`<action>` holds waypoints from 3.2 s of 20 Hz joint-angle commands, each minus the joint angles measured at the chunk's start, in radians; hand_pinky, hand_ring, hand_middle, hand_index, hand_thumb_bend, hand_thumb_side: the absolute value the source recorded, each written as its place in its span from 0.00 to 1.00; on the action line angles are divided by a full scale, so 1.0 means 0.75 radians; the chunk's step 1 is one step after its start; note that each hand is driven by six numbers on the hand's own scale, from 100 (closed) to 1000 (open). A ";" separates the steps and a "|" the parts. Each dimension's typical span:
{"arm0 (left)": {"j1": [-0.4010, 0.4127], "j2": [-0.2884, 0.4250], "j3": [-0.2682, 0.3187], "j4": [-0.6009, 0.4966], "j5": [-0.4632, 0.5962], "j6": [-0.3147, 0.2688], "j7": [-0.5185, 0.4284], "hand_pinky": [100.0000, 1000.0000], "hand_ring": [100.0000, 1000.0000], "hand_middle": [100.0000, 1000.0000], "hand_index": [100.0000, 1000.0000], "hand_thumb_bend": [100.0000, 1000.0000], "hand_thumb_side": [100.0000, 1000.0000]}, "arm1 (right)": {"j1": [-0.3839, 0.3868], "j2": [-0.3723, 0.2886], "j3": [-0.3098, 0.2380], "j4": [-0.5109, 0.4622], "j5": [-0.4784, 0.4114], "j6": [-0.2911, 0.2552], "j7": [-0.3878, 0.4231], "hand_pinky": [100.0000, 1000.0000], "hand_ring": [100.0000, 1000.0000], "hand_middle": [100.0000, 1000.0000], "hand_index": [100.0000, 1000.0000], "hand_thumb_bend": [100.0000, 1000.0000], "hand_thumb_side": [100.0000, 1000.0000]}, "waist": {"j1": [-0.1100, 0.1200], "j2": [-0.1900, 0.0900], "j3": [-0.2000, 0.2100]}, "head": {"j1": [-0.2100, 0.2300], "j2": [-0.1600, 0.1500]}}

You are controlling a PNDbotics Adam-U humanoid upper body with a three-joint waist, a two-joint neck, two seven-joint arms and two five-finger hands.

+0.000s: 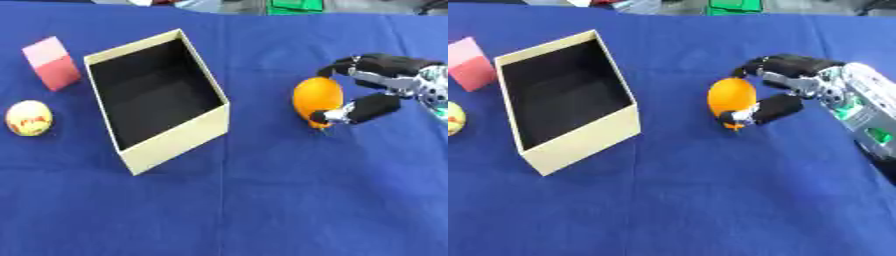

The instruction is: Pick up objects on the table and place them in the box.

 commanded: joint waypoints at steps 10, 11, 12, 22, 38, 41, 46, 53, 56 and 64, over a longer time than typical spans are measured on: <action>-0.008 0.021 0.006 -0.021 0.007 0.000 -0.003 0.42 0.69 0.63 0.81 0.31 1.00 | -0.026 -0.017 -0.026 -0.045 -0.048 -0.001 -0.105 0.85 0.96 0.67 0.78 0.00 0.48 | 0.002 -0.035 -0.005 | 0.002 -0.014; -0.008 0.021 0.006 -0.021 0.007 0.000 -0.003 0.42 0.69 0.63 0.81 0.31 1.00 | -0.022 -0.021 -0.030 -0.066 -0.061 0.008 -0.124 0.85 0.96 0.67 0.78 0.00 0.46 | 0.001 -0.037 -0.006 | 0.003 -0.013; -0.008 0.021 0.006 -0.021 0.007 0.000 -0.003 0.42 0.69 0.63 0.81 0.31 1.00 | -0.021 -0.025 -0.034 -0.088 -0.073 0.017 -0.143 0.83 0.94 0.66 0.77 0.00 0.28 | 0.001 -0.039 -0.007 | 0.003 -0.013; -0.007 0.026 0.008 -0.021 0.010 -0.001 -0.003 0.43 0.69 0.63 0.81 0.31 1.00 | -0.009 -0.055 -0.045 -0.238 -0.160 0.084 -0.212 0.83 0.93 0.66 0.75 0.00 0.00 | -0.005 -0.064 -0.013 | 0.004 -0.009; -0.009 0.038 -0.003 -0.021 0.025 -0.004 -0.010 0.43 0.69 0.63 0.81 0.31 1.00 | -0.307 0.148 -0.057 -0.349 -0.378 0.151 -0.153 0.86 0.96 0.67 0.75 0.00 0.08 | -0.017 -0.115 0.005 | -0.025 0.050; -0.014 0.038 -0.007 -0.021 0.031 -0.004 -0.013 0.43 0.69 0.63 0.80 0.31 1.00 | -0.390 0.239 -0.045 -0.296 -0.401 0.153 -0.117 0.87 0.97 0.67 0.76 0.00 0.10 | -0.017 -0.123 0.016 | -0.040 0.057; -0.023 0.040 -0.013 -0.021 0.039 -0.009 -0.019 0.43 0.69 0.63 0.80 0.32 1.00 | -0.495 0.381 -0.011 -0.196 -0.390 0.135 -0.064 0.87 0.97 0.67 0.76 0.00 0.13 | -0.018 -0.130 0.035 | -0.071 0.071; -0.042 0.036 -0.020 -0.021 0.047 -0.014 -0.026 0.43 0.69 0.63 0.80 0.32 1.00 | -0.579 0.552 0.017 -0.037 -0.334 0.094 -0.025 0.89 0.99 0.67 0.77 0.00 0.19 | -0.027 -0.122 0.057 | -0.133 0.082; -0.049 0.033 -0.022 -0.021 0.050 -0.014 -0.027 0.43 0.69 0.63 0.80 0.31 1.00 | -0.593 0.628 0.023 0.028 -0.290 0.079 -0.030 0.89 1.00 0.68 0.78 0.00 0.19 | -0.032 -0.115 0.066 | -0.143 0.077; -0.063 0.025 -0.026 -0.021 0.055 -0.009 -0.032 0.43 0.69 0.63 0.80 0.31 1.00 | -0.600 0.772 0.034 0.174 -0.150 0.025 -0.066 0.89 1.00 0.68 0.78 0.00 0.19 | -0.042 -0.100 0.084 | -0.156 0.063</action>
